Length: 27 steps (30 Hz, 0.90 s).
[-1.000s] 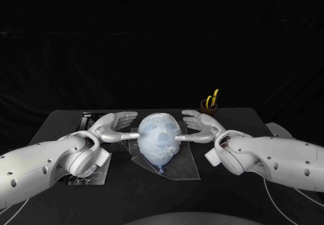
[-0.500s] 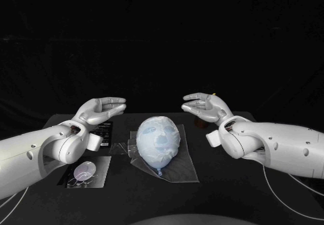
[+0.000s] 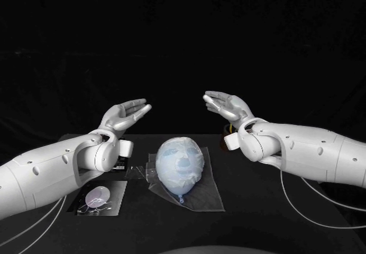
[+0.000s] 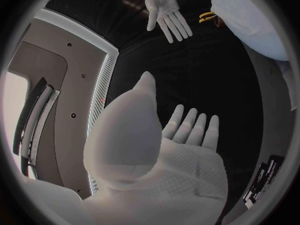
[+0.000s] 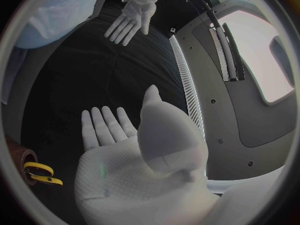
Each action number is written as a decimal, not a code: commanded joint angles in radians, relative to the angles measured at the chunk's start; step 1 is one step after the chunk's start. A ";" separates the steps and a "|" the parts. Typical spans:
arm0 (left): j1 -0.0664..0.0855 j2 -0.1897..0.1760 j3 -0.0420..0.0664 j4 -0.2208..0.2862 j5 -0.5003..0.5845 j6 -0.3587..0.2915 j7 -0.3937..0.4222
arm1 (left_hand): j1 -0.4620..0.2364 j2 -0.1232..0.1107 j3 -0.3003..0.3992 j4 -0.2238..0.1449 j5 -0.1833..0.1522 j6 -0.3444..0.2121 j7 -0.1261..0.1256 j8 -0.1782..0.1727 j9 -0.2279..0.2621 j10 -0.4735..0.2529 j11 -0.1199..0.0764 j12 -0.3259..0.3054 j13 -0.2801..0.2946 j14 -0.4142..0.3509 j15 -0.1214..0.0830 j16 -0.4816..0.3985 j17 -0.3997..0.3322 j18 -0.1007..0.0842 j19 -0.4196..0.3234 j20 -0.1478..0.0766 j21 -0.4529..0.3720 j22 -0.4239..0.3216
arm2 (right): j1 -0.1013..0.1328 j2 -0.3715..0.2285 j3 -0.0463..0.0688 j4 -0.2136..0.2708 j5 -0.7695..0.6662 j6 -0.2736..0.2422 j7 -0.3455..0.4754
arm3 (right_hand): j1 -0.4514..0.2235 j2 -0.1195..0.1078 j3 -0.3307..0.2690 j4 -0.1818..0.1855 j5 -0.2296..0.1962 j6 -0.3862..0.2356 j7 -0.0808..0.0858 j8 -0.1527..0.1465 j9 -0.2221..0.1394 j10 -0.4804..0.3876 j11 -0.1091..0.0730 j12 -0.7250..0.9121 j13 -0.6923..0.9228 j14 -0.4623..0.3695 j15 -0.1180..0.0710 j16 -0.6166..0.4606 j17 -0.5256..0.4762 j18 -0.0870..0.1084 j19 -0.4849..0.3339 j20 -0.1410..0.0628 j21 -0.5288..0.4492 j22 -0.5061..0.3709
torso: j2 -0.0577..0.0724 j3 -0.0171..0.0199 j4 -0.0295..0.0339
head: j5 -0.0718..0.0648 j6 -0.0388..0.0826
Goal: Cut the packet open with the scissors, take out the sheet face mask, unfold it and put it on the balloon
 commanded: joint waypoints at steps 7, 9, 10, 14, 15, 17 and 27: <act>0.003 0.047 0.002 -0.053 0.053 -0.064 0.050 | -0.019 -0.017 -0.014 0.001 0.000 -0.061 0.097 -0.027 -0.022 -0.052 0.002 -0.006 -0.002 -0.032 -0.018 -0.009 -0.007 -0.006 -0.033 0.002 -0.012 -0.004 | -0.011 0.028 0.000 -0.050 0.038 0.076 0.007 | -0.022 0.027 -0.034 -0.001 0.006 -0.050 0.149 -0.050 -0.023 -0.039 0.008 -0.004 -0.001 -0.031 0.006 -0.015 -0.008 -0.012 -0.024 0.000 -0.005 -0.003 | -0.009 0.0046 0.0083 | 0.009 0.003; 0.000 0.038 0.001 -0.042 0.027 -0.035 0.017 | -0.466 0.200 -0.028 -0.301 -0.054 -0.466 -0.160 -0.178 -0.201 -0.471 -0.221 -0.046 -0.044 -0.341 -0.248 -0.046 -0.077 -0.060 -0.275 -0.297 -0.063 -0.037 | -0.011 0.025 0.001 -0.042 0.021 0.028 -0.002 | -0.403 -0.162 0.221 -0.291 -0.064 -0.341 -0.150 -0.244 -0.129 -0.417 -0.274 -0.041 -0.040 -0.369 -0.264 -0.060 -0.057 -0.099 -0.268 -0.293 -0.059 -0.041 | -0.007 0.0021 0.0066 | 0.007 0.003; -0.001 0.037 0.001 -0.039 0.027 -0.039 0.017 | -0.500 0.200 -0.028 -0.301 -0.054 -0.466 -0.160 -0.178 -0.201 -0.471 -0.221 -0.046 -0.044 -0.341 -0.248 -0.046 -0.077 -0.060 -0.275 -0.297 -0.063 -0.037 | -0.013 0.024 0.003 -0.039 0.023 0.024 -0.001 | -0.432 -0.162 0.221 -0.291 -0.064 -0.341 -0.150 -0.244 -0.129 -0.417 -0.274 -0.041 -0.040 -0.369 -0.264 -0.060 -0.057 -0.099 -0.268 -0.293 -0.059 -0.041 | -0.006 0.0028 0.0064 | 0.008 0.005; -0.013 0.029 0.006 -0.006 0.033 -0.081 0.024 | -0.638 0.200 -0.028 -0.301 -0.054 -0.466 -0.160 -0.178 -0.201 -0.471 -0.221 -0.046 -0.044 -0.341 -0.248 -0.046 -0.077 -0.060 -0.275 -0.297 -0.063 -0.037 | -0.033 0.015 0.021 -0.007 0.041 -0.020 0.004 | -1.233 -0.162 0.221 -0.291 -0.064 -0.341 -0.150 -0.244 -0.129 -0.417 -0.274 -0.041 -0.040 -0.369 -0.264 -0.060 -0.057 -0.099 -0.268 -0.293 -0.059 -0.041 | 0.005 0.0101 0.0039 | 0.017 0.027; -0.017 0.025 0.008 0.007 0.036 -0.097 0.026 | -0.675 0.200 -0.028 -0.301 -0.054 -0.466 -0.160 -0.178 -0.201 -0.471 -0.221 -0.046 -0.044 -0.341 -0.248 -0.046 -0.077 -0.060 -0.275 -0.297 -0.063 -0.037 | -0.040 0.011 0.028 0.004 0.047 -0.035 0.005 | -1.233 -0.162 0.221 -0.291 -0.064 -0.341 -0.150 -0.244 -0.129 -0.417 -0.274 -0.041 -0.040 -0.369 -0.264 -0.060 -0.057 -0.099 -0.268 -0.293 -0.059 -0.041 | 0.009 0.0126 0.0030 | 0.019 0.035; -0.027 0.018 0.012 0.034 0.040 -0.133 0.031 | -0.735 0.200 -0.028 -0.301 -0.054 -0.466 -0.160 -0.178 -0.201 -0.471 -0.221 -0.046 -0.044 -0.341 -0.248 -0.046 -0.077 -0.060 -0.275 -0.297 -0.063 -0.037 | -0.056 0.004 0.043 0.031 0.061 -0.070 0.009 | -1.233 -0.162 0.221 -0.291 -0.064 -0.341 -0.150 -0.244 -0.129 -0.417 -0.274 -0.041 -0.040 -0.369 -0.264 -0.060 -0.057 -0.099 -0.268 -0.293 -0.059 -0.041 | 0.018 0.0186 0.0010 | 0.026 0.053; -0.090 -0.027 0.040 0.213 0.072 -0.363 0.066 | -1.442 0.200 -0.028 -0.301 -0.054 -0.466 -0.160 -0.178 -0.201 -0.471 -0.221 -0.046 -0.044 -0.341 -0.248 -0.046 -0.077 -0.060 -0.275 -0.297 -0.063 -0.037 | -0.160 -0.044 0.140 0.198 0.151 -0.296 0.035 | -1.233 -0.162 0.221 -0.291 -0.064 -0.341 -0.150 -0.244 -0.129 -0.417 -0.274 -0.041 -0.040 -0.369 -0.264 -0.060 -0.057 -0.099 -0.268 -0.293 -0.059 -0.041 | 0.066 0.0499 -0.0095 | 0.063 0.146</act>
